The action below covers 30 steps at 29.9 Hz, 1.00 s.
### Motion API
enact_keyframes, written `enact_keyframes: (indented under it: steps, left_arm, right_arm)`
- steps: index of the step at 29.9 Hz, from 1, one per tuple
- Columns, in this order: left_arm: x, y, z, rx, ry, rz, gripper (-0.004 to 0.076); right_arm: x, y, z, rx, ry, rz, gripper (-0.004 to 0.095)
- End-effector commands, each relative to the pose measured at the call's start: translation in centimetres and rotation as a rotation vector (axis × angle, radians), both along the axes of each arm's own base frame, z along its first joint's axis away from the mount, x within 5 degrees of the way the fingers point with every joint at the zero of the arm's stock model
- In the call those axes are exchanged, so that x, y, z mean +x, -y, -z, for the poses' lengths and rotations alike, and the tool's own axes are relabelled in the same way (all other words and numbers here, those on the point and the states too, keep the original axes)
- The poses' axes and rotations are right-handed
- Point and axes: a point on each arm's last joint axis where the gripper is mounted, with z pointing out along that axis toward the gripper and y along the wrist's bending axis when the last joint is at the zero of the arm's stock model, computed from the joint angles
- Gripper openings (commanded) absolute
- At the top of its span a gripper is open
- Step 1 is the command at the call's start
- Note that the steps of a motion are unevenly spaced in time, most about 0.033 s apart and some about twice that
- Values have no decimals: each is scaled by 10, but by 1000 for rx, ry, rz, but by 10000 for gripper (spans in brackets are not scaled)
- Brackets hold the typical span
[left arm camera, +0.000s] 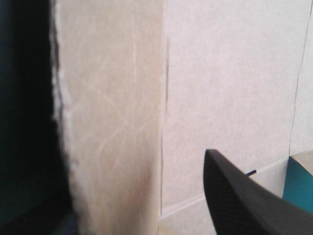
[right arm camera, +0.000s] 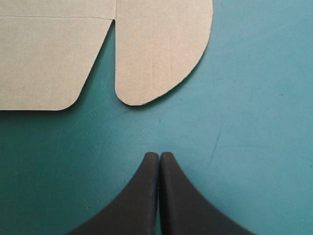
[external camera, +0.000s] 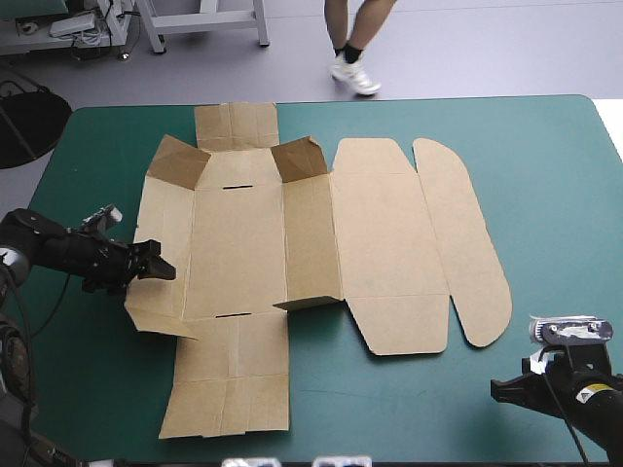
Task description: Fold the box
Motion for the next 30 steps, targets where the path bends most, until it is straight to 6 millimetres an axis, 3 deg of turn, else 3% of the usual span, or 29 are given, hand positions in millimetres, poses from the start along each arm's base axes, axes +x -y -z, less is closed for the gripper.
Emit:
enact_keyframes:
  steps: [1, 9, 12, 13, 25, 28, 30]
  left_arm:
    - [9, 18, -13, -6, 88, 7, 314]
    - [22, 22, 14, -14, 21, 16, 99]
    - [26, 20, 16, -5, 21, 21, -11]
    - [28, 19, 14, 5, 34, 22, -9]
    - [50, 15, -63, 49, 151, 179, -9]
    - [54, 24, -87, 97, 250, 239, -9]
    - [54, 38, -105, 167, 376, 390, -9]
  right_arm:
    - [5, 0, -10, 4, 61, 6, -13]
    - [5, 0, -10, 4, 61, 6, -13]
    - [5, 0, -10, 4, 61, 6, -13]
    - [5, 0, -10, 4, 61, 6, -13]
    - [5, 0, -10, 4, 61, 6, -13]
    - [5, 0, -10, 2, 61, 5, -13]
    - [5, 0, -10, 2, 61, 5, -13]
